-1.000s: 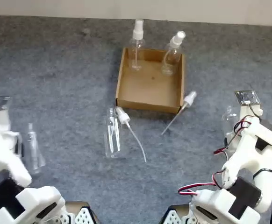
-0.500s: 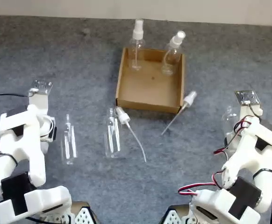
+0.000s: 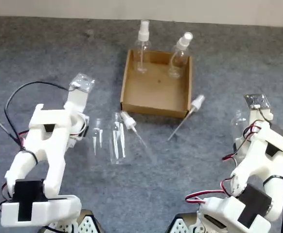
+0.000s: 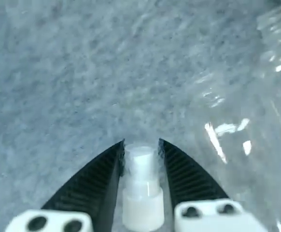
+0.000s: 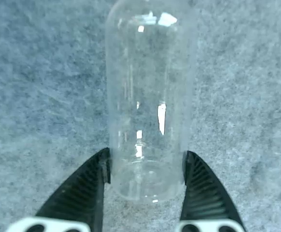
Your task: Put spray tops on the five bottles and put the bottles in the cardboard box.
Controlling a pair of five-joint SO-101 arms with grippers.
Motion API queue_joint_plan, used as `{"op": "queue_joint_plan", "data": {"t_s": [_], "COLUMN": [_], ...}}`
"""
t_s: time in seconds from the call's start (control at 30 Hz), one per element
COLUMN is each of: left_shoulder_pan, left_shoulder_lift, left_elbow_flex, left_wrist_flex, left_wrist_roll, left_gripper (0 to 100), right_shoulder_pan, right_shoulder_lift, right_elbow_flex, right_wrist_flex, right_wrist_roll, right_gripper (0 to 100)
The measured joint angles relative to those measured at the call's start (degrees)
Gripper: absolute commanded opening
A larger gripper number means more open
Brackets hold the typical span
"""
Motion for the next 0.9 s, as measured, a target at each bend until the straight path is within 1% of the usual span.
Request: {"op": "queue_joint_plan", "data": {"t_s": [0.1,0.23,0.3,0.37,0.53,0.67,0.8,0.9], "left_shoulder_pan": [-1.41,-6.68,-7.91,-8.0,-8.0,-7.91,-7.91,-7.91], "left_shoulder_lift": [-0.44,-1.41,-1.41,-1.41,1.14,5.1,8.35,9.32], "left_elbow_flex": [-1.49,-3.78,-3.78,-3.78,-3.78,-4.31,-8.35,-11.52], "left_wrist_flex": [0.0,0.0,0.0,0.0,0.0,0.0,0.0,2.81], "left_wrist_roll": [0.44,0.62,0.7,0.62,0.62,0.62,0.62,0.62], "left_gripper": [0,1,1,1,12,13,13,13], "right_shoulder_pan": [0.0,0.0,0.0,0.0,0.0,0.0,0.0,0.0], "right_shoulder_lift": [0.0,0.0,0.0,0.0,0.0,0.0,-0.09,-0.09], "right_elbow_flex": [0.0,0.0,0.0,0.0,0.0,0.0,1.32,1.76], "right_wrist_flex": [0.0,0.0,0.0,0.0,0.0,0.0,0.0,-0.09], "right_wrist_roll": [0.0,0.0,0.0,0.0,0.0,0.0,0.0,0.0], "right_gripper": [9.1,9.1,9.1,9.1,9.5,9.5,9.5,9.5]}}
